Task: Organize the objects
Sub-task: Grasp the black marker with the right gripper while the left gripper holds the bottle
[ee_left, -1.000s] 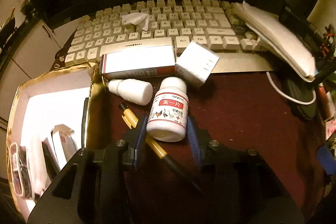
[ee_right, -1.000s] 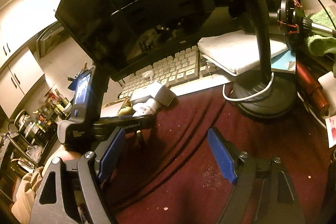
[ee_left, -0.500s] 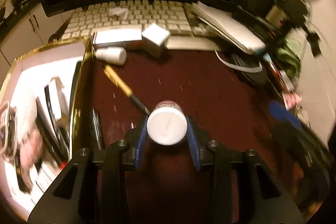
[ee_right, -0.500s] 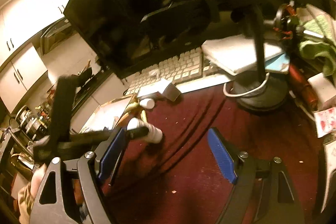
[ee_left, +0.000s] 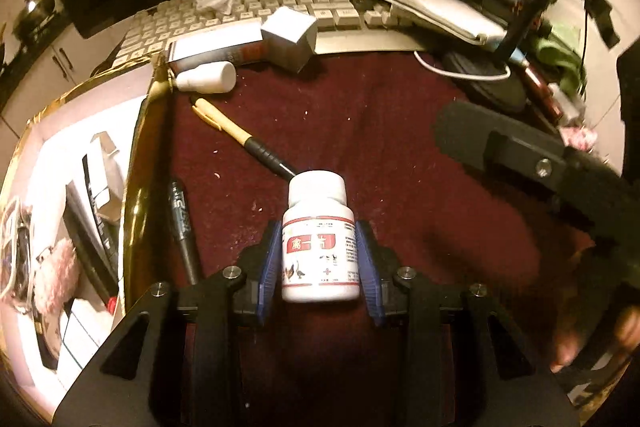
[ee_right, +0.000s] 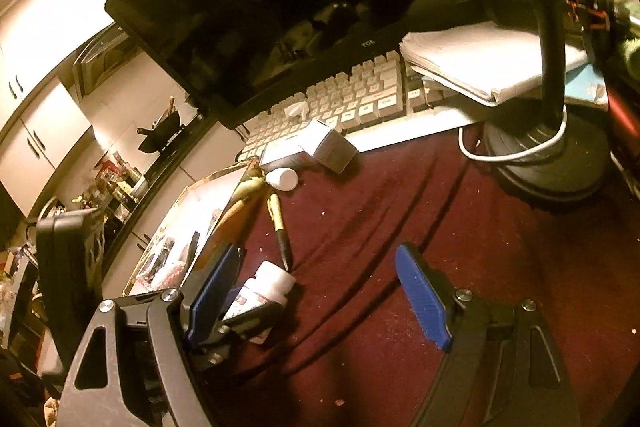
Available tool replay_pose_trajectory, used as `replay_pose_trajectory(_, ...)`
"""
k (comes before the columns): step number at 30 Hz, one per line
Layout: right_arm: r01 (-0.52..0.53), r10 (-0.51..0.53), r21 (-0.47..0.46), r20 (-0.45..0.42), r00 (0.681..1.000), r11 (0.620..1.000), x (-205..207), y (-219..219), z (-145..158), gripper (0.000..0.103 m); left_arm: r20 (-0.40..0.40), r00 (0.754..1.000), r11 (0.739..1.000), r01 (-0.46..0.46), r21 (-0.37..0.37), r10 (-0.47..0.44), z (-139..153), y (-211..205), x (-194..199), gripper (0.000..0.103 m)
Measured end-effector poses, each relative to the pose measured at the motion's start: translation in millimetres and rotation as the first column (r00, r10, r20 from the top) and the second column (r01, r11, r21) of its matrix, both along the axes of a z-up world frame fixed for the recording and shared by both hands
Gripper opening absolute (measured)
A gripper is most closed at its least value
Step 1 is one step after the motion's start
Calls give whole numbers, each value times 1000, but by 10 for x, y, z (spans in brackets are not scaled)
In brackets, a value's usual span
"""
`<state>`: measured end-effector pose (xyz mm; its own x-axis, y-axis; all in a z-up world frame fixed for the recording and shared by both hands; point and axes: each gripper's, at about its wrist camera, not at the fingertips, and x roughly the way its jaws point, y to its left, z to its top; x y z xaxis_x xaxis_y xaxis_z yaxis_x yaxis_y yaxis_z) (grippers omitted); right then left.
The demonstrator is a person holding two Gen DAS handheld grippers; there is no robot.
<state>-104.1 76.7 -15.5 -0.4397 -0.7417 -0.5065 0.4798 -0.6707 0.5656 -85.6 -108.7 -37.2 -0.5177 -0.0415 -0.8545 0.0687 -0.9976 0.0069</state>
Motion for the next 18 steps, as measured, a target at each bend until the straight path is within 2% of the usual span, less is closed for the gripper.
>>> replay_pose_trajectory(4,-7,7,-2,16,1000,1000,-27,-15,-39,81,-11,1000,1000,-4,20,4,-40,-23,-4,35)
replay_pose_trajectory(9,-21,21,6,18,1000,1000,-43,-63,-70,81,-64,997,994,-27,103,34,31,-130,96,35)
replay_pose_trajectory(14,-33,32,32,16,999,999,-47,-123,-86,81,-142,987,970,-36,241,72,233,-329,501,35)
replay_pose_trajectory(18,-72,71,77,17,997,994,-52,-266,-66,81,-187,973,951,-76,301,137,382,-577,846,35)
